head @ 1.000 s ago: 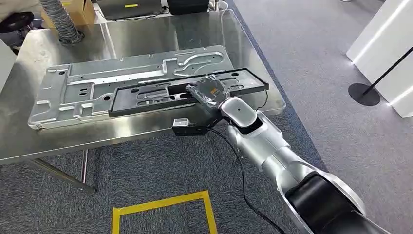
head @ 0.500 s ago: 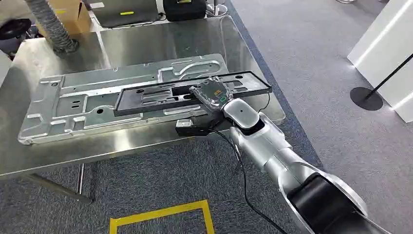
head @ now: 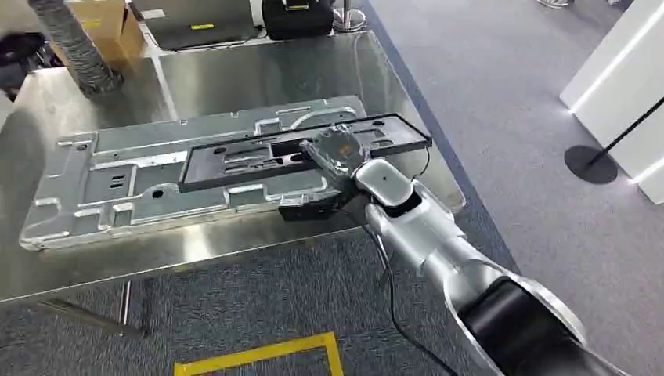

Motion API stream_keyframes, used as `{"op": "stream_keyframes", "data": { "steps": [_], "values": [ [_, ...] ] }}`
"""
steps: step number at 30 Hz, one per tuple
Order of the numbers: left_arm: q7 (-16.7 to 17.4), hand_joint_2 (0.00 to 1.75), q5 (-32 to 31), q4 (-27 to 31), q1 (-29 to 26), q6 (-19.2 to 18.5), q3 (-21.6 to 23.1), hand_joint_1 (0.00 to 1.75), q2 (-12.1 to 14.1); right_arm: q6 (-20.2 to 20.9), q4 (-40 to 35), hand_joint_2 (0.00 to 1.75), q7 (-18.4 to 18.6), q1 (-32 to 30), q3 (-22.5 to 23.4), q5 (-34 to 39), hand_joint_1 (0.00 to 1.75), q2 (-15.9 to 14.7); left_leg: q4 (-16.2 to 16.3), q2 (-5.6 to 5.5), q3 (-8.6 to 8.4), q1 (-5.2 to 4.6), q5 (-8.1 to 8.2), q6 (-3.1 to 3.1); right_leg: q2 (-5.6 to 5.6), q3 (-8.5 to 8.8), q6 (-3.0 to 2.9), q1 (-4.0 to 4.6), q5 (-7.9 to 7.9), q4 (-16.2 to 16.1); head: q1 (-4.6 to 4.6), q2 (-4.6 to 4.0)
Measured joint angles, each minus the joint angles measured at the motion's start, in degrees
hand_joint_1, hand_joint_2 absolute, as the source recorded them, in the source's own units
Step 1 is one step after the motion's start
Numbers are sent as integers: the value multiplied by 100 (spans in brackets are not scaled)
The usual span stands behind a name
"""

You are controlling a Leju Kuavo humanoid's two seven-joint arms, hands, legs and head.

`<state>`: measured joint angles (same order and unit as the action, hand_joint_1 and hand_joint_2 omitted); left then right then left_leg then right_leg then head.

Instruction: Take the parts from the cabinet and place them on the table.

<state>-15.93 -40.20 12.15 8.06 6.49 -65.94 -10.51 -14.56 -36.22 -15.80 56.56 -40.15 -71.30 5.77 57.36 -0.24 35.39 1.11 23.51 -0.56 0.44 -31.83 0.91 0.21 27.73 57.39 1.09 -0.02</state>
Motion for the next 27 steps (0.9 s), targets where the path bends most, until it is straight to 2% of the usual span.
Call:
{"op": "stream_keyframes", "data": {
  "steps": [1,3,4,5,6,7,8,9,10,11,12,14,15,16,17,19,20,21,22,23,25,26,27],
  "values": [
    [-4,175,-7,0,14,-4,2,0,2,-7,2,175,7,10,4,22,175,-4,-1,1,-27,-1,28,-42,-10,-119,23,-2,117,265,-46,-2],
    [0,175,-17,0,31,-15,2,0,2,-35,26,175,4,-9,7,65,175,-28,-1,1,-75,-3,78,-79,-12,-650,67,-29,463,1184,-42,0],
    [4,175,-24,0,32,-20,2,0,2,-42,39,175,2,-32,7,81,175,-44,2,-1,-89,-4,100,-81,-12,-863,78,-38,562,1521,-46,-2],
    [13,175,-42,0,28,-17,2,0,2,-50,68,175,0,-86,7,94,175,-66,12,-11,-121,-4,137,-80,-13,-1150,89,-53,591,1894,-46,0],
    [26,175,-50,0,23,-17,2,0,2,-63,103,175,-9,-123,7,109,175,-92,19,-20,-153,-4,170,-77,-14,-1223,87,-61,477,1879,-48,-2],
    [28,175,-50,0,24,-17,2,0,2,-81,123,175,-20,-149,9,125,175,-105,24,-30,-191,-4,204,-69,-14,-1179,76,-62,254,1644,-46,-2],
    [31,175,-50,0,23,-13,2,0,2,-114,147,175,-39,-160,11,142,175,-111,29,-32,-240,-4,242,-60,-14,-1043,59,-59,-32,1242,-50,-2],
    [35,175,-50,0,26,-13,2,0,2,-162,177,175,-68,-161,22,164,175,-116,29,-32,-317,-9,292,-38,-15,-768,21,-51,-441,562,-46,-2],
    [35,175,-50,0,31,-13,2,0,0,-190,190,175,-77,-161,31,179,175,-118,24,-31,-348,-9,325,-25,-17,-613,-10,-43,-647,187,-48,-2],
    [35,175,-50,0,47,-13,2,0,-2,-262,234,175,-100,-149,48,201,175,-122,15,-25,-345,-32,354,15,-17,-547,-41,-6,-569,42,-22,-2],
    [39,175,-50,0,57,-13,2,0,0,-280,251,175,-103,-149,55,212,175,-120,16,-28,-341,-32,364,45,-6,-543,-57,16,-576,-10,-28,0],
    [41,175,-50,0,56,-13,2,0,-2,-310,306,175,-118,-194,61,242,175,-133,-26,-23,-385,-14,399,111,1,-540,-120,37,-522,12,-29,-2],
    [42,175,-50,0,60,-13,2,0,-2,-326,324,175,-118,-215,63,254,175,-131,-30,-17,-415,-38,420,159,9,-498,-145,-11,-530,-41,-22,0],
    [42,175,-48,0,60,-13,2,0,-2,-349,343,175,-120,-245,76,273,175,-129,20,-9,-403,-13,479,172,3,-444,-157,-37,-532,-84,-31,0],
    [42,175,-44,0,65,-15,2,0,-2,-394,376,175,-131,-263,90,293,175,-129,224,-7,-323,-17,584,197,2,-405,-181,-35,-517,-101,-17,-2],
    [46,175,2,0,66,-17,2,0,-2,-485,466,175,-173,-309,92,348,175,-120,1239,-8,215,-10,1014,234,-3,-365,-244,-23,-472,-97,-18,-2],
    [61,175,7,0,63,-13,2,0,-2,-505,509,175,-190,-359,94,383,175,-120,1665,-8,466,-9,1119,246,-4,-345,-251,-17,-451,-95,-22,-2],
    [85,175,20,0,58,-9,2,0,-2,-516,575,175,-197,-423,111,417,175,-114,1847,-7,615,-9,1076,250,-1,-320,-249,-10,-428,-92,-20,-2],
    [94,175,26,0,55,2,2,0,-2,-524,614,175,-197,-482,127,441,175,-109,1711,-7,600,-8,897,246,2,-294,-248,-8,-407,-85,-22,-2],
    [94,175,37,0,58,2,2,0,-2,-538,645,175,-197,-533,149,461,175,-103,1350,-7,478,-8,629,238,7,-271,-241,-8,-379,-69,-20,-2],
    [83,175,55,0,62,-17,2,0,0,-609,704,175,-199,-615,205,509,175,-79,277,-6,44,-9,42,188,23,-227,-205,-6,-299,-16,-18,-2],
    [68,175,59,0,65,-26,2,0,0,-654,739,175,-201,-639,225,527,175,-72,131,-12,-44,-42,115,158,32,-235,-171,42,-273,19,-24,-2],
    [46,175,61,0,74,-35,2,0,0,-664,763,175,-203,-667,238,538,175,-68,92,-18,-56,-35,117,122,47,-252,-149,36,-274,26,-31,0]
  ]
}}
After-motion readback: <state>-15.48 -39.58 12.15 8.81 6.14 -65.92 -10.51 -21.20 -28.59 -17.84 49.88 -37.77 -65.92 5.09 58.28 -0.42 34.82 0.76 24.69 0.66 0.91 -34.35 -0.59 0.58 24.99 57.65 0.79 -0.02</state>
